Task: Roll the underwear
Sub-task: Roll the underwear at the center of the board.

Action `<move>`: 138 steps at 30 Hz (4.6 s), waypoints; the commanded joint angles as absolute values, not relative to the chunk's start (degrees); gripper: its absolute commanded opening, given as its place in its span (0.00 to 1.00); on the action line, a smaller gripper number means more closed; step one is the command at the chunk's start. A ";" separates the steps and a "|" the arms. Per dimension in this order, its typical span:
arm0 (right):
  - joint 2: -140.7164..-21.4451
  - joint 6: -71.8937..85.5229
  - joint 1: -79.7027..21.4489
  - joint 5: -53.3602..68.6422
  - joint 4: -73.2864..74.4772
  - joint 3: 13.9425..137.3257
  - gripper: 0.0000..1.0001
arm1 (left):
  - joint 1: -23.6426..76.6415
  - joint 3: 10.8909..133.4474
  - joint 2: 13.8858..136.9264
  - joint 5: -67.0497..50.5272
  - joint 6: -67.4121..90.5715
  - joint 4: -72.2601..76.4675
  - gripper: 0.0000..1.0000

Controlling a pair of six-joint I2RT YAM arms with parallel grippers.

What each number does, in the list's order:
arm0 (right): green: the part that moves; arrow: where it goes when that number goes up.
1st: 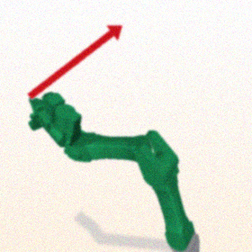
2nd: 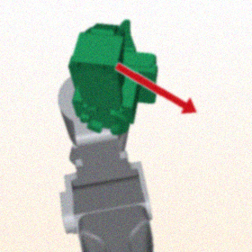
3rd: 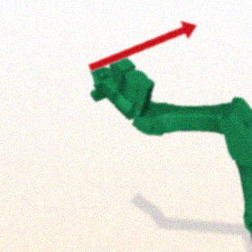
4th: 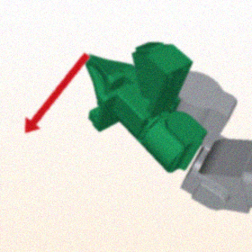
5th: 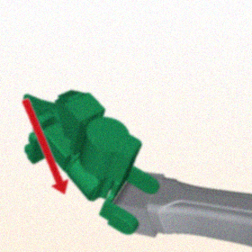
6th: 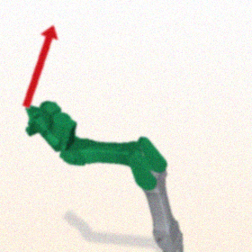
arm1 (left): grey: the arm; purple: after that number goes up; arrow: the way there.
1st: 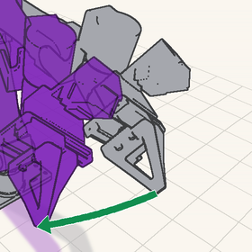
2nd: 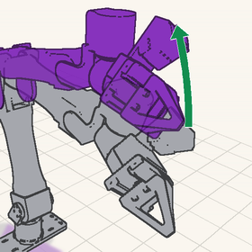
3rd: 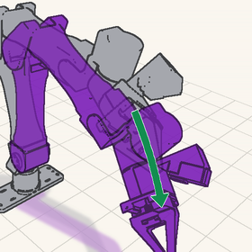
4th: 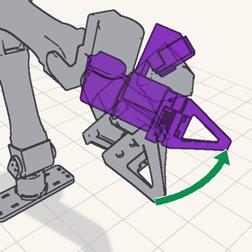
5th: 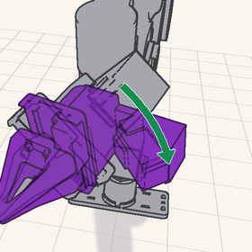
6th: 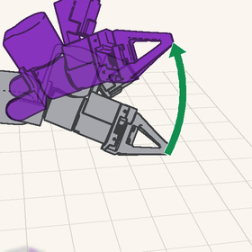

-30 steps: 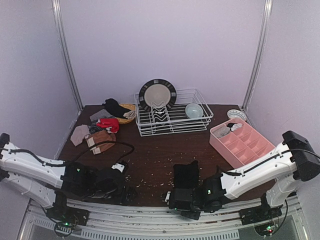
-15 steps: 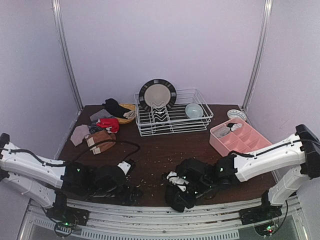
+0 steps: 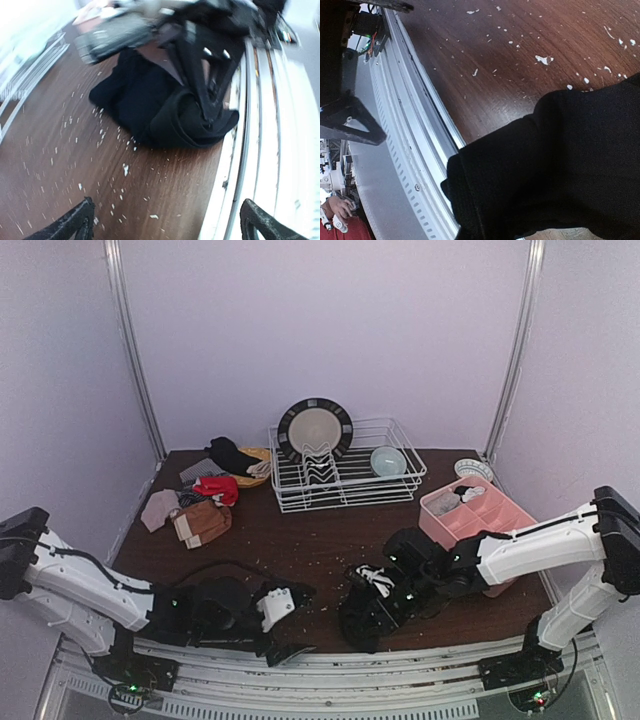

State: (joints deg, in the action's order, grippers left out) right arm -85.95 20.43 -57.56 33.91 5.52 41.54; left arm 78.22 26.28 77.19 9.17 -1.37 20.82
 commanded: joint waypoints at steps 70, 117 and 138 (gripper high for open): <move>-57.40 26.24 -56.61 14.84 -1.07 24.38 0.57 | 69.15 51.51 106.09 -33.65 -20.21 12.42 0.00; -79.26 17.66 -64.29 8.86 -10.05 30.60 0.77 | 52.68 73.39 126.18 -64.85 25.84 3.62 0.00; -82.45 28.42 -57.14 27.46 -18.52 28.26 0.00 | 51.68 69.38 120.73 -58.25 27.35 2.13 0.98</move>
